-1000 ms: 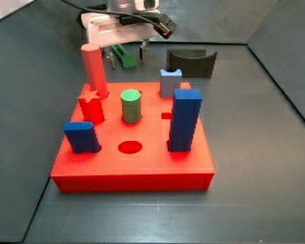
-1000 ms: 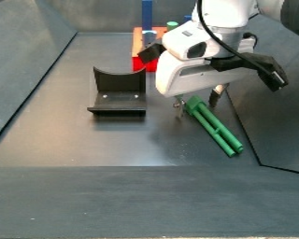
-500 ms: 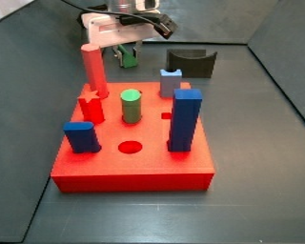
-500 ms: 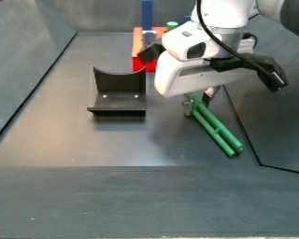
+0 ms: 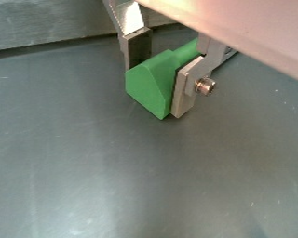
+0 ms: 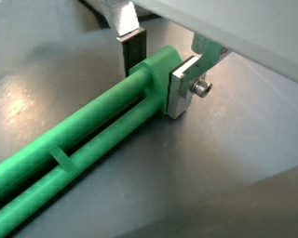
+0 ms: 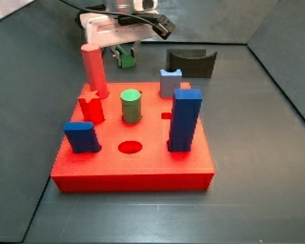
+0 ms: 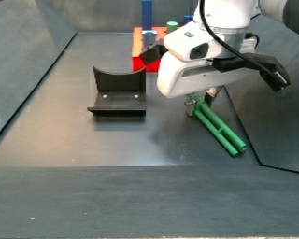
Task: Pick up the 3 prong object. Move up. Place the 3 prong object on the fixture. Regrasp the 3 prong object. Move to above the board. Insert the 3 prong object.
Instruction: Pick up the 3 prong object, then move up.
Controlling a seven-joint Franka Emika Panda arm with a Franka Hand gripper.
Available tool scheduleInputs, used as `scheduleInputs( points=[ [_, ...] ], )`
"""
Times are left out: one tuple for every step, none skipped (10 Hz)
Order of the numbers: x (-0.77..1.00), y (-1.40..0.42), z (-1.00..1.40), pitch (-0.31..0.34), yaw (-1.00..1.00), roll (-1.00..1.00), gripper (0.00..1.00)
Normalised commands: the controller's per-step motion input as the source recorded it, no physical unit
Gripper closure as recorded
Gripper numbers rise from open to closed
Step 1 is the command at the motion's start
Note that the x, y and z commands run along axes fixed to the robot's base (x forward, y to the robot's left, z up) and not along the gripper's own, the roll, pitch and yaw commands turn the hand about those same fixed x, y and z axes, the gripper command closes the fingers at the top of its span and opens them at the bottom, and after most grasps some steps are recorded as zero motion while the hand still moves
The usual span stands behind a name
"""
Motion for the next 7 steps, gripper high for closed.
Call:
scheduleInputs(
  points=[
    [0.0,0.0,0.0,0.0,0.0,0.0,1.0],
    [0.0,0.0,0.0,0.0,0.0,0.0,1.0],
    [0.0,0.0,0.83,0.0,0.0,0.0,1.0],
    [0.02,0.05,0.84,-0.006,0.04,0.01,1.0],
    [0.0,0.04,0.75,0.027,0.04,0.0,1.0],
    [0.0,0.03,0.58,0.053,0.03,0.0,1.0],
    [0.0,0.02,0.44,0.058,0.02,0.0,1.0]
  ],
)
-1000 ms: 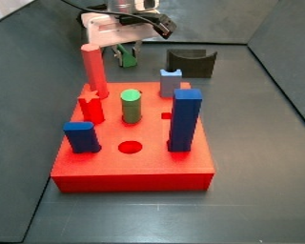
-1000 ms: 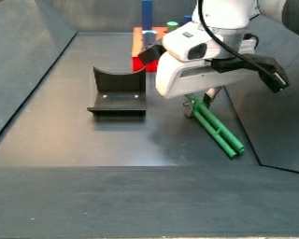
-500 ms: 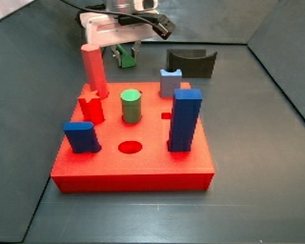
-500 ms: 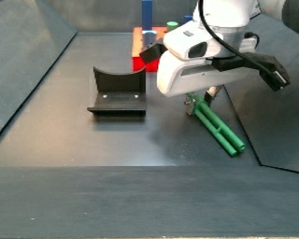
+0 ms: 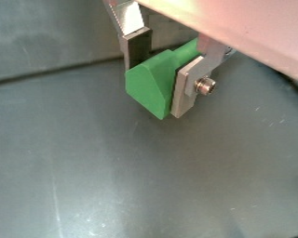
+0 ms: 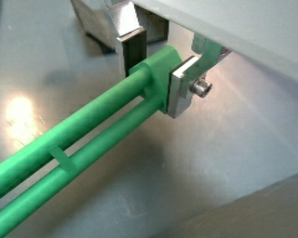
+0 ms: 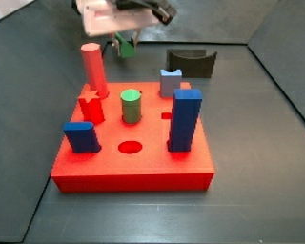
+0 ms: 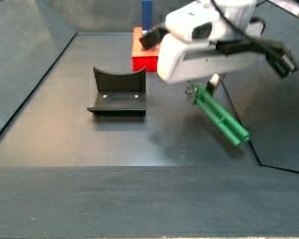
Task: Pick up the 3 prong object. Move up. Place the 3 prong object on the fixture. Regrasp the 3 prong object. Move to above the board. Insert the 3 prong object.
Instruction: Move up, then place the 3 prong object on the fixture.
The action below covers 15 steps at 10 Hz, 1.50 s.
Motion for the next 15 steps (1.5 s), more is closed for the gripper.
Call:
scheduleInputs(
  points=[
    [-0.01,0.01,0.24,0.047,0.01,0.01,1.0],
    [0.0,0.0,1.0,0.0,0.0,0.0,1.0],
    [0.0,0.0,1.0,-0.001,0.0,0.01,1.0],
    [-0.01,0.0,1.0,0.011,-0.01,0.01,1.0],
    [-0.01,0.0,1.0,0.019,-0.01,0.01,1.0],
    [-0.02,0.01,1.0,0.026,-0.01,0.02,1.0],
    [-0.03,0.01,1.0,0.031,-0.01,0.02,1.0],
    [-0.03,0.01,1.0,0.035,-0.01,0.03,1.0],
    [-0.03,0.01,0.93,0.04,-0.01,0.03,1.0],
    [-0.02,0.02,0.71,0.047,-0.01,0.04,1.0],
    [-0.01,0.02,0.54,0.058,-0.01,0.04,1.0],
    [0.0,0.02,0.38,0.07,-0.01,0.04,1.0],
    [1.0,-0.27,0.07,0.05,-1.0,-0.02,1.0],
    [1.0,-0.26,0.03,0.065,-1.0,-0.03,1.0],
    [1.0,-0.23,0.03,0.082,-1.0,-0.03,1.0]
  ],
)
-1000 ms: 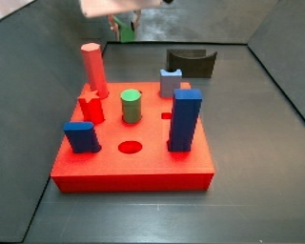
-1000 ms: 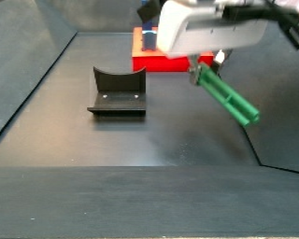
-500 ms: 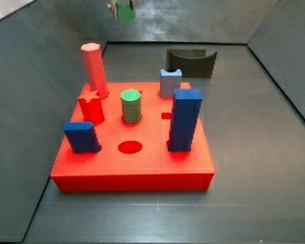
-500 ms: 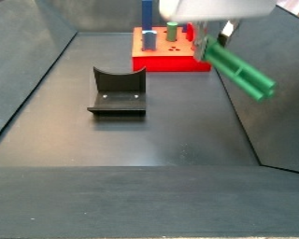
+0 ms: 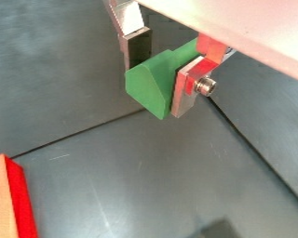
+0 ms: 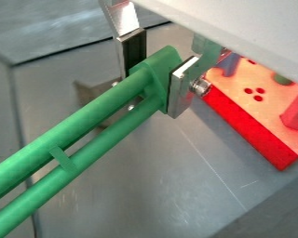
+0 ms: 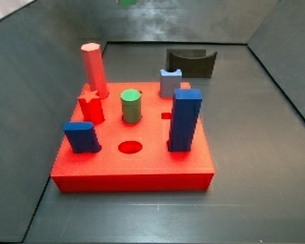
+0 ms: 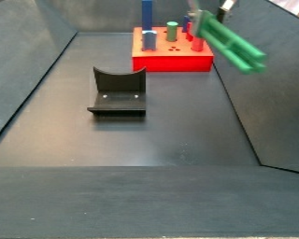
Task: Pick up the 3 prong object. Move up. Place the 3 prong object on the fixture. Regrasp the 3 prong object. Move to above the board. Insert the 3 prong object.
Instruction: Place the 3 prong object on the fixture.
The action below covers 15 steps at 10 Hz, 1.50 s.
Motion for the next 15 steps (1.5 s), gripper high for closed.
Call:
scheduleInputs(
  points=[
    [1.0,-0.22,0.03,0.105,-1.0,-0.05,1.0],
    [1.0,-0.2,0.03,0.127,-0.71,-0.05,1.0],
    [1.0,-0.18,0.03,0.137,-0.48,-0.06,1.0],
    [1.0,-0.17,0.03,0.141,-0.31,-0.06,1.0],
    [1.0,-0.16,0.02,0.131,-0.2,-0.05,1.0],
    [1.0,-0.14,0.02,0.13,-0.11,-0.05,1.0],
    [1.0,-0.13,0.02,0.131,-0.07,-0.05,1.0],
    [1.0,-0.11,0.02,0.131,-0.03,-0.04,1.0],
    [1.0,-0.1,0.02,0.133,-0.02,-0.04,1.0],
    [1.0,-0.09,0.02,0.145,0.0,-0.03,1.0],
    [1.0,-0.08,0.02,0.15,0.0,-0.03,1.0],
    [1.0,-0.07,0.01,0.141,0.01,-0.02,1.0],
    [1.0,-0.35,-0.06,0.104,-0.03,-1.0,1.0],
    [1.0,-0.34,-0.06,0.105,-0.03,-1.0,1.0],
    [1.0,-0.22,-0.05,0.109,-0.04,-1.0,1.0]
  ],
)
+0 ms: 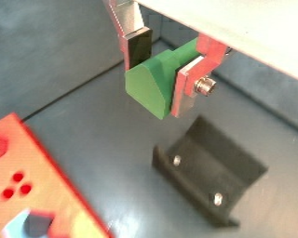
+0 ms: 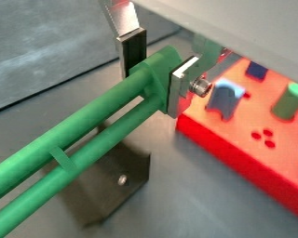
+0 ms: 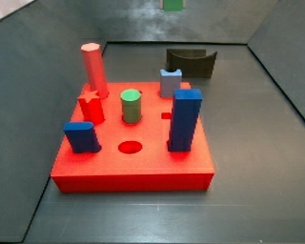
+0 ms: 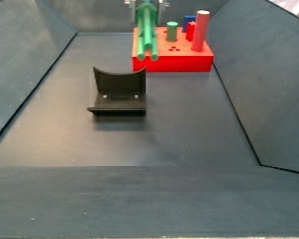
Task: Pick up the 3 prong object. Move up. Place the 3 prong object on the fixture. Regrasp the 3 prong object. Move to above the board. Insert the 3 prong object.
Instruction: Place the 3 prong object on the fixture.
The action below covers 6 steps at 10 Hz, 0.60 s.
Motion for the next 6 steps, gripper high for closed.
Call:
scheduleInputs(
  points=[
    [0.95,-0.13,-0.03,0.117,-0.05,-1.0,1.0],
    [0.82,-0.05,-0.01,0.124,-0.05,-1.0,1.0],
    [0.73,-0.01,-0.01,0.127,-0.06,-1.0,1.0],
    [0.63,0.01,-0.01,0.131,-0.07,-1.0,1.0],
    [0.53,0.02,-0.01,0.136,-0.07,-1.0,1.0],
    [0.4,0.03,-0.01,0.14,-0.09,-1.0,1.0]
  ],
)
